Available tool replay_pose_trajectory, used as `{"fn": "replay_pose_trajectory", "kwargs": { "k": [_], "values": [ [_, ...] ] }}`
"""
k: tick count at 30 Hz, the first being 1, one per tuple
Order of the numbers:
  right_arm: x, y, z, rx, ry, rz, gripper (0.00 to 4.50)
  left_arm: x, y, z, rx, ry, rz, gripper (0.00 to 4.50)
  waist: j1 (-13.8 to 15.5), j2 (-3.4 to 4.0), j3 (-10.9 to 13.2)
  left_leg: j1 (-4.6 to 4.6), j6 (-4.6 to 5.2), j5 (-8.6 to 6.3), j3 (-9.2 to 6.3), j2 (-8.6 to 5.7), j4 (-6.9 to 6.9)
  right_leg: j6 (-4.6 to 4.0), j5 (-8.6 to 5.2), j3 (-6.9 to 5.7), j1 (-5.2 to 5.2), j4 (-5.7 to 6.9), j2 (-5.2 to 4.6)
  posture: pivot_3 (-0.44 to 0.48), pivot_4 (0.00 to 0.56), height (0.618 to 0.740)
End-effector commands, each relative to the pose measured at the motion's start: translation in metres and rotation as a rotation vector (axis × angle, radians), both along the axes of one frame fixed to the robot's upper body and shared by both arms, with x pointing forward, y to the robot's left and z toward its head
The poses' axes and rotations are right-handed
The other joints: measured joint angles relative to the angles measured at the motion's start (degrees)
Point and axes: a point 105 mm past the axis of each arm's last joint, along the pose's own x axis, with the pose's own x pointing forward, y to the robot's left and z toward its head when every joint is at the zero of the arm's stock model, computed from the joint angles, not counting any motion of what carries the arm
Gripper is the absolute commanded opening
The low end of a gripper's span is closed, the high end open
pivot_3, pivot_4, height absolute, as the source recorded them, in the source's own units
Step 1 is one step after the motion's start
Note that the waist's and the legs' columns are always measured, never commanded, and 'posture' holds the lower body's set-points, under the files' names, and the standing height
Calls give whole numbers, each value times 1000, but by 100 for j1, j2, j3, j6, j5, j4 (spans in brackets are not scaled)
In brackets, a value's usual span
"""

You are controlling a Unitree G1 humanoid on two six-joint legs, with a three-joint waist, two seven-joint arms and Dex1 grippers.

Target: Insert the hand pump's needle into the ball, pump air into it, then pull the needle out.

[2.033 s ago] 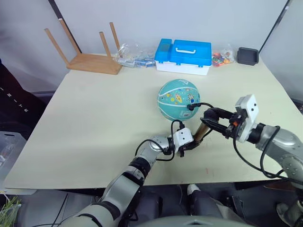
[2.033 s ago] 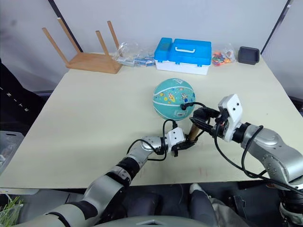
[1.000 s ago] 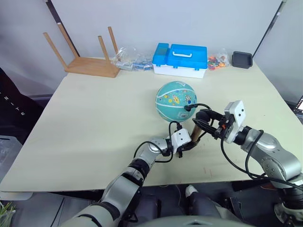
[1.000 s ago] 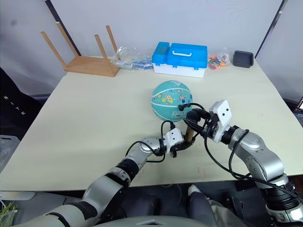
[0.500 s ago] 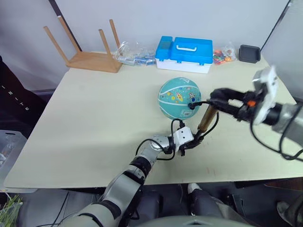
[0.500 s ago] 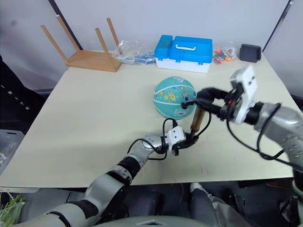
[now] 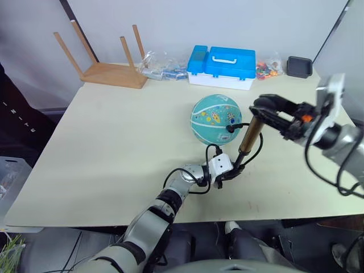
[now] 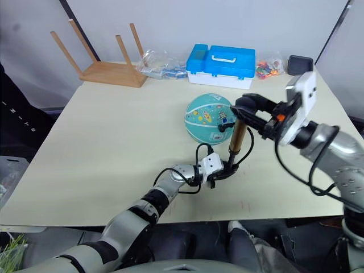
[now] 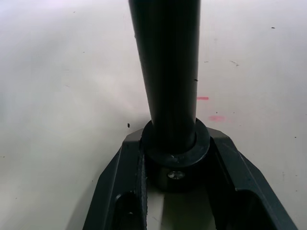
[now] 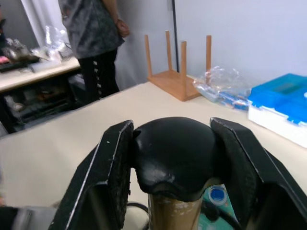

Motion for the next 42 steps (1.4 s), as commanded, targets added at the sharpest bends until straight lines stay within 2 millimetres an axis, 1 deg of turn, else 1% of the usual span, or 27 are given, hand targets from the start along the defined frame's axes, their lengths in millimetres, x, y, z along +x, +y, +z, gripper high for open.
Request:
{"fn": "replay_pose_trajectory", "kwargs": {
  "k": [1,2,4,5,6,7,9,10,12,13,15,17,19,21,22,24,25,26,27,29,30,34,35,36,37,39,42],
  "values": [
    [5,3,-81,-98,200,-21,2048,-22,31,-50,154,150,30,1086,-47,-5,1,25,0,-1,-1,2,-4,5,-4,0,27,-2,0,0,150,740],
    [2,4,-93,-117,219,-14,2048,-23,32,-50,155,150,32,1086,-51,-6,0,64,0,-2,4,2,-11,15,-10,7,58,-3,0,0,150,740],
    [-2,4,-124,-151,276,-17,2048,-23,35,-51,157,151,39,1086,-59,-16,-7,76,-1,-3,3,10,-12,17,-15,10,68,-4,0,0,150,740],
    [-3,3,-135,-162,295,-19,2048,-23,36,-52,158,151,41,1086,-63,-26,-22,78,-1,-3,1,18,-15,15,-15,10,67,-4,1,0,150,740],
    [-4,2,-141,-180,294,-19,2048,-23,37,-52,159,152,43,1086,-67,-28,-31,82,-2,-3,0,27,-16,8,-19,7,69,-3,7,0,150,740],
    [-3,2,-139,-184,278,-17,2048,-24,38,-52,159,151,43,1086,-68,-24,-32,86,-3,-3,-2,31,-21,4,-20,5,69,-3,14,0,150,740],
    [6,1,-113,-160,200,-23,2048,-24,39,-52,159,152,44,1086,-73,-15,-31,89,-3,-2,-1,33,-25,2,-20,8,68,-2,38,0,150,740],
    [8,1,-104,-154,175,-24,2048,-24,40,-52,159,152,44,1086,-73,-12,-28,89,-3,-2,1,39,-25,-1,-19,12,67,-2,42,0,150,740],
    [16,-3,-64,-136,72,-24,2048,-24,39,-53,163,155,42,1086,-73,-5,-22,83,-4,-2,0,43,-25,-8,-14,12,64,-2,47,0,150,740],
    [17,-5,-42,-122,21,-19,2048,-24,37,-52,162,156,39,1086,-70,14,0,82,-4,-2,2,46,-23,-10,-13,14,64,-2,47,0,150,740],
    [13,-6,-4,-85,-50,-2,2048,-24,34,-51,160,156,34,1086,-51,28,38,68,-6,0,4,43,-20,-14,-8,15,54,-2,45,0,150,740],
    [8,-6,17,-58,-77,12,2048,-23,33,-51,159,156,32,1086,-26,54,64,56,-6,0,4,43,-19,-15,-8,14,44,-2,40,0,150,740],
    [-5,-10,58,-21,-148,40,2048,-24,31,-51,160,158,25,1086,-16,67,81,39,-7,0,2,42,-18,-16,-8,11,31,-4,31,0,150,740],
    [-16,-13,82,-6,-187,60,2048,-24,30,-51,161,160,21,1086,0,88,95,10,-7,2,2,33,-6,-36,8,7,6,-2,7,0,150,740],
    [-20,-15,92,13,-196,64,2048,-24,30,-51,162,161,20,1086,3,86,95,-43,-11,8,2,18,5,-34,22,9,-43,2,0,0,150,740],
    [-30,-17,112,35,-215,82,2048,-24,30,-51,164,163,16,1086,20,81,100,-46,-12,8,0,16,7,-38,26,8,-43,0,-9,0,150,740],
    [-33,-18,117,39,-217,87,2048,-24,29,-51,164,163,15,1086,24,79,101,-48,-12,8,0,10,6,-37,26,6,-45,0,-15,0,150,740],
    [-34,-16,117,42,-207,90,2048,-24,29,-51,165,163,14,1086,32,73,106,-48,-11,8,-1,10,6,-37,26,5,-44,-1,-16,0,150,740],
    [-33,-15,113,34,-189,89,2048,-24,29,-51,167,164,13,1086,34,68,109,-53,-11,8,-2,10,6,-37,26,2,-45,-2,-19,0,150,740],
    [-27,-11,95,-12,-138,77,2048,-24,28,-51,167,163,10,1086,42,71,111,-55,-11,8,-3,10,6,-37,26,0,-46,-3,-21,0,150,740],
    [-21,-8,79,-34,-93,65,2048,-24,27,-51,167,163,7,1086,43,71,110,-56,-11,8,-3,8,5,-36,25,-1,-47,-3,-22,0,150,740],
    [-6,-4,30,-45,24,41,2048,-25,25,-50,163,160,-1,1086,44,49,90,-46,-11,8,-4,8,5,-35,25,-4,-39,-2,-17,0,150,740],
    [-4,-2,16,-56,53,37,2048,-26,25,-50,162,160,-1,1086,43,36,76,-41,-11,8,-3,8,3,-34,24,-2,-36,-1,-11,0,150,740],
    [-1,-1,-5,-85,89,30,2048,-26,25,-50,162,159,-3,1086,37,35,70,-31,-11,8,-4,10,3,-33,23,-4,-27,-1,-4,0,150,740],
    [0,1,-21,-104,116,28,2048,-26,25,-51,160,158,-2,1086,23,38,58,-24,-11,7,-3,10,3,-32,23,-3,-21,-1,1,0,150,740],
    [1,5,-45,-99,158,27,2048,-26,27,-51,157,158,6,1086,-10,18,20,-14,-11,7,-2,9,-2,-7,7,-1,-15,-2,8,0,150,740],
    [1,9,-88,-134,224,32,2048,-27,30,-52,156,158,17,1086,-40,3,6,16,-12,7,-5,12,-6,-6,5,-1,14,-2,12,0,150,740]
  ]
}}
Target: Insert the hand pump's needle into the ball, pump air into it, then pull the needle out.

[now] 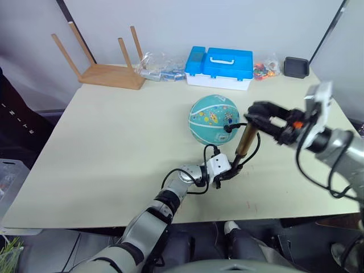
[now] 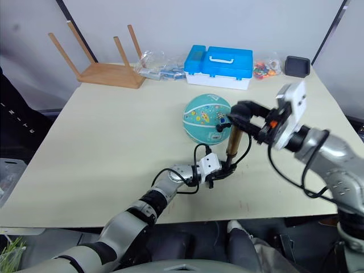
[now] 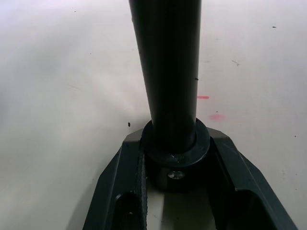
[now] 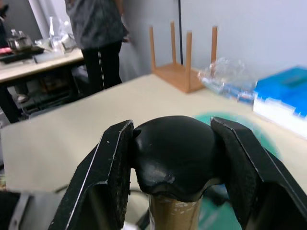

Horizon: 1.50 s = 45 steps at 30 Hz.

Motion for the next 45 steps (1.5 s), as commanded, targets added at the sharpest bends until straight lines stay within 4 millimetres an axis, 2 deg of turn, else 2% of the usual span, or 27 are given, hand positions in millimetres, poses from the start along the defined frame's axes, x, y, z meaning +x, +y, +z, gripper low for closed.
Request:
{"fn": "replay_pose_trajectory", "kwargs": {
  "k": [1,3,5,7,11,15,17,22,25,27,29,31,34,38,41,45],
  "values": [
    [0,4,-82,-122,218,3,2048,-28,27,-52,156,158,4,1086,-9,-4,0,18,0,-1,0,2,-3,0,-2,1,19,-1,1,0,150,740],
    [1,5,-93,-121,234,-1,2048,-29,28,-52,155,158,8,1086,-15,-11,-8,62,-1,-2,3,6,-21,7,-17,6,52,-5,-4,0,150,740],
    [3,5,-106,-137,246,-5,2048,-28,29,-52,153,158,14,1086,-20,-12,-12,66,-1,-3,1,16,-26,2,-22,5,52,-5,-5,0,150,740],
    [5,4,-110,-136,245,-14,2048,-28,30,-52,152,158,16,1086,-17,-5,-16,70,-2,-2,-1,19,-32,-3,-24,1,51,-4,18,0,150,740],
    [10,-1,-99,-131,202,-27,2048,-28,30,-52,152,159,18,1086,-20,0,-19,70,-3,-2,-1,26,-33,-6,-24,8,50,-4,29,0,150,740],
    [12,-8,-79,-131,145,-34,2048,-28,28,-52,154,161,15,1086,-16,1,-18,67,-3,-2,-1,27,-33,-7,-24,9,48,-4,29,0,150,740],
    [11,-10,-62,-120,104,-33,2048,-27,27,-51,154,161,12,1086,-6,7,-12,64,-3,-2,-1,27,-33,-6,-24,8,46,-4,28,0,150,740],
    [-6,-13,21,-2,-48,7,2048,-26,26,-50,158,166,2,1086,27,40,50,41,-3,-2,-1,17,-28,-5,-23,7,33,-4,4,0,150,740],
    [-19,-17,60,32,-116,31,2048,-27,25,-51,161,169,-5,1086,53,58,69,19,-2,-1,-2,5,-26,-6,-22,2,14,-4,-21,0,150,740],
    [-28,-22,89,58,-162,44,2048,-27,24,-51,160,170,-9,1086,72,61,70,-35,-2,-1,-8,0,-7,-27,-6,-6,-30,-3,-21,0,150,740],
    [-35,-28,111,88,-183,52,2048,-28,23,-51,160,171,-13,1086,102,59,74,-65,-1,0,-8,-12,0,-23,2,-5,-57,1,-24,0,150,740],
    [-39,-31,122,109,-181,58,2048,-29,22,-52,160,172,-16,1086,124,63,83,-65,0,-1,-8,-14,0,-23,3,-5,-56,0,-42,0,150,740],
    [-40,-29,117,85,-140,59,2048,-31,20,-52,157,172,-22,1085,155,49,94,-72,2,-1,-10,-17,-1,-23,2,-9,-60,-2,-50,0,150,740],
    [-26,-24,78,22,-45,13,2048,-32,18,-53,156,172,-23,1085,160,52,88,-70,4,-2,-8,-19,-1,-22,2,-9,-58,-2,-52,0,150,740],
    [-11,-22,29,-23,60,-53,2048,-32,18,-54,158,172,-21,1085,155,41,65,-58,4,-2,-6,-18,-1,-20,1,-7,-50,0,-48,0,150,740],
    [-5,-20,-40,-57,200,-91,2048,-33,20,-55,159,171,-16,1085,127,12,-6,-30,4,-3,-6,-14,-7,3,-14,-6,-29,0,-16,0,150,740]
  ]
}}
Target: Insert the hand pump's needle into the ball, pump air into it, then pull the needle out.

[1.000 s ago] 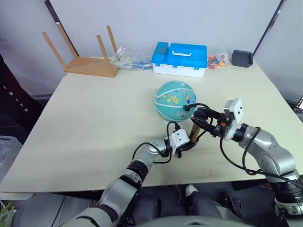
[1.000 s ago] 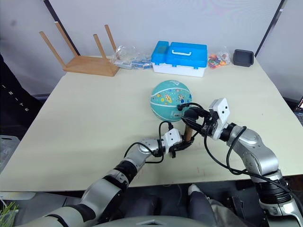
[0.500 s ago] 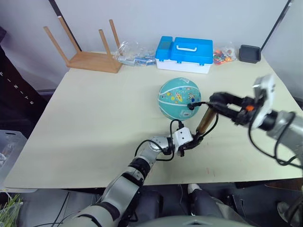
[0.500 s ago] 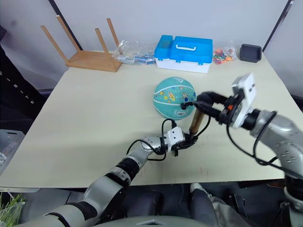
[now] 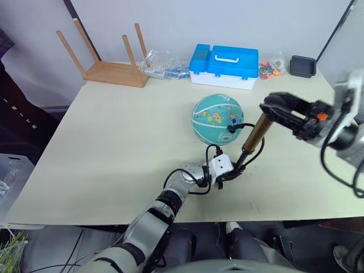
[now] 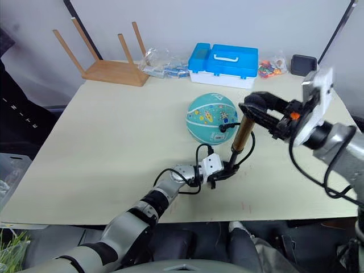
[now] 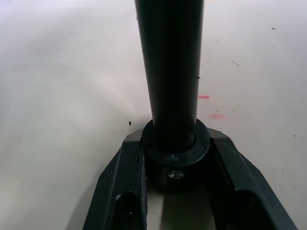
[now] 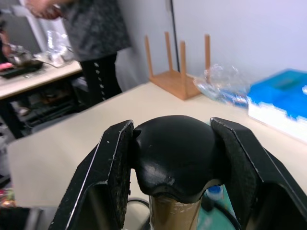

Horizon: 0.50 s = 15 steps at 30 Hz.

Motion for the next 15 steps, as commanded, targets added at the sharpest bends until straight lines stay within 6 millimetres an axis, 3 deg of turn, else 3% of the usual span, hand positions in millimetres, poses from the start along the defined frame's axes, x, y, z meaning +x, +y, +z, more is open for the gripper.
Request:
{"fn": "replay_pose_trajectory", "kwargs": {
  "k": [1,6,8,10,15],
  "values": [
    [6,0,-89,-129,225,-35,2048,-29,28,-57,171,174,11,1085,-28,-14,-20,8,0,0,-1,2,0,2,-2,0,9,0,3,0,150,740],
    [4,-1,-151,-191,316,-60,2048,-30,32,-58,172,174,16,1085,-121,-60,-63,98,-1,-3,-1,8,-32,8,-25,2,88,-7,0,0,150,740],
    [3,-2,-164,-231,325,-72,2048,-30,34,-58,173,175,21,1085,-130,-63,-80,101,-2,-3,-2,10,-34,8,-25,1,88,-7,3,0,150,740],
    [7,-4,-165,-228,316,-90,2048,-30,36,-59,173,176,23,1085,-129,-62,-89,103,-2,-2,-4,14,-35,5,-27,-1,88,-7,6,0,150,740],
    [14,1,-138,-174,236,-86,2048,-29,34,-57,171,175,24,1085,-129,-57,-89,101,-3,-2,-4,15,-36,4,-26,1,85,-7,4,0,150,740]
  ]
}}
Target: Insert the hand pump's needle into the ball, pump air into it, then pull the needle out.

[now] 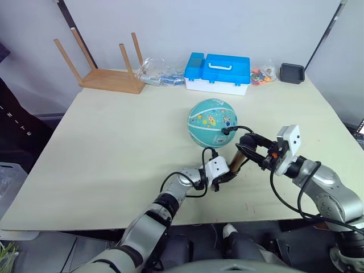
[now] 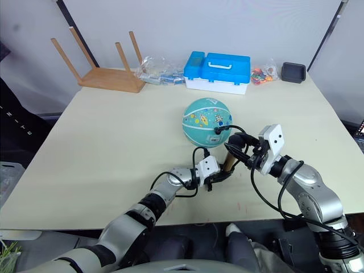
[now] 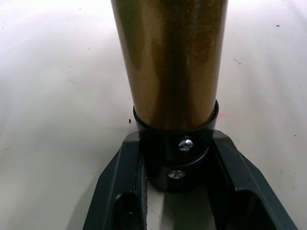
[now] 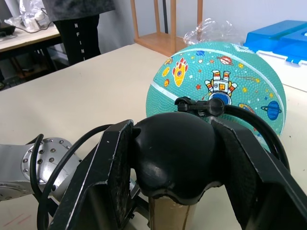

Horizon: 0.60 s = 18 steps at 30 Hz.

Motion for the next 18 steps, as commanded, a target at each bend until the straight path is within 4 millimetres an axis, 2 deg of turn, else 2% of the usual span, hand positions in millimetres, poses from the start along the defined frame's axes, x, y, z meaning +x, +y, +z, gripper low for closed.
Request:
{"fn": "replay_pose_trajectory", "kwargs": {
  "k": [1,6,7,11,14,18],
  "values": [
    [3,-14,-36,-76,156,-71,2048,-28,23,-48,150,154,-17,1085,0,4,3,-1,0,0,0,0,0,0,0,0,-1,0,-1,0,150,740],
    [7,-6,-7,-53,74,-51,2048,-25,20,-45,149,153,-19,1085,8,20,19,-8,0,0,-1,-2,0,0,0,-2,-5,0,-1,0,150,740],
    [7,-5,3,-40,49,-44,2048,-25,20,-45,149,154,-18,1085,8,24,24,-9,0,0,-1,-3,0,0,0,-1,-5,0,-2,0,150,740],
    [3,-1,62,26,-80,-9,2048,-23,21,-44,151,153,-15,1085,26,51,94,-20,0,1,-1,-11,7,3,2,-2,-8,1,-7,0,150,740],
    [-7,-5,115,51,-187,21,2048,-24,22,-45,151,153,-15,1085,35,88,143,-37,1,2,-1,-17,14,4,4,-1,-22,1,-12,0,150,740],
    [-18,-11,159,58,-259,42,2048,-27,22,-46,148,154,-22,1085,58,100,158,-92,1,3,-11,-20,30,-14,19,-13,-67,2,-37,0,150,740]
  ]
}}
